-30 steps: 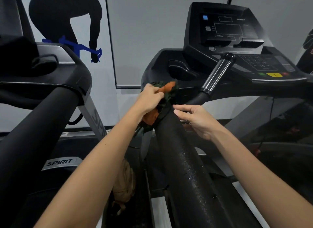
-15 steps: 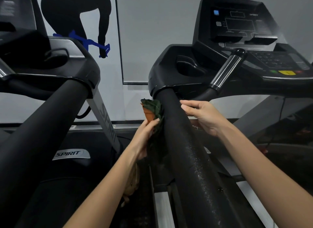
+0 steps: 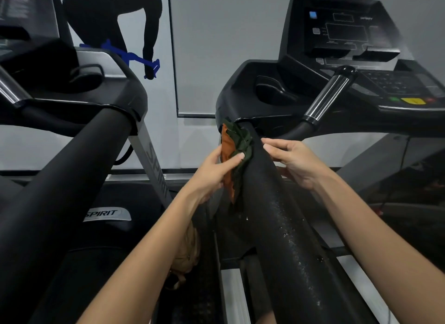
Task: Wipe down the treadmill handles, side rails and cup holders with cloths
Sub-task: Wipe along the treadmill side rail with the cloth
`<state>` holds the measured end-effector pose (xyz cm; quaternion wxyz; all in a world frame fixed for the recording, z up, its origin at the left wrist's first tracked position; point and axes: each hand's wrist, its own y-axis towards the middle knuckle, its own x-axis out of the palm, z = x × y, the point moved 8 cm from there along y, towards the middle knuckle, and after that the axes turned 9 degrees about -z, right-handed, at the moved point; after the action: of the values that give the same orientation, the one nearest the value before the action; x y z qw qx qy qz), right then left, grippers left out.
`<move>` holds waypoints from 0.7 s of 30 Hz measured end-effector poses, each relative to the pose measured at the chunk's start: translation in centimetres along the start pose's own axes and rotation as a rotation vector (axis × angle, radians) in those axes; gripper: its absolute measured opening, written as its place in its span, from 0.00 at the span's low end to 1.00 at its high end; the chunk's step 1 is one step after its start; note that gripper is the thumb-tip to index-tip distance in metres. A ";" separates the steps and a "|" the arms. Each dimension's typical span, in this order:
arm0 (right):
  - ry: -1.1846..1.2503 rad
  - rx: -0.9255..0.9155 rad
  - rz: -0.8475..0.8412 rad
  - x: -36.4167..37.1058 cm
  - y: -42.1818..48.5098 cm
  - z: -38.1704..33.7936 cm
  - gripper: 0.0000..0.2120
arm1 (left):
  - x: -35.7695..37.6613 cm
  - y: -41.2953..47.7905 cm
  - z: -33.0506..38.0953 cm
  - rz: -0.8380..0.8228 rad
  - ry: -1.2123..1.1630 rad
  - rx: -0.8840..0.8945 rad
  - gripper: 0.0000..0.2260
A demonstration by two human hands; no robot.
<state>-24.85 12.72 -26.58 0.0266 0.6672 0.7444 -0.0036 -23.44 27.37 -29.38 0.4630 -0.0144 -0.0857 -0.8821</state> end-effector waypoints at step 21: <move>0.245 0.021 0.030 0.2 -1.2 0.7 0.15 | 1.4 -3.5 -0.2 -0.023 0.083 -0.034 0.18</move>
<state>-26.04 12.77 -27.29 -0.0717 0.6740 0.7318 0.0707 -27.15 28.13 -29.91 0.4555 0.0154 -0.0518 -0.8886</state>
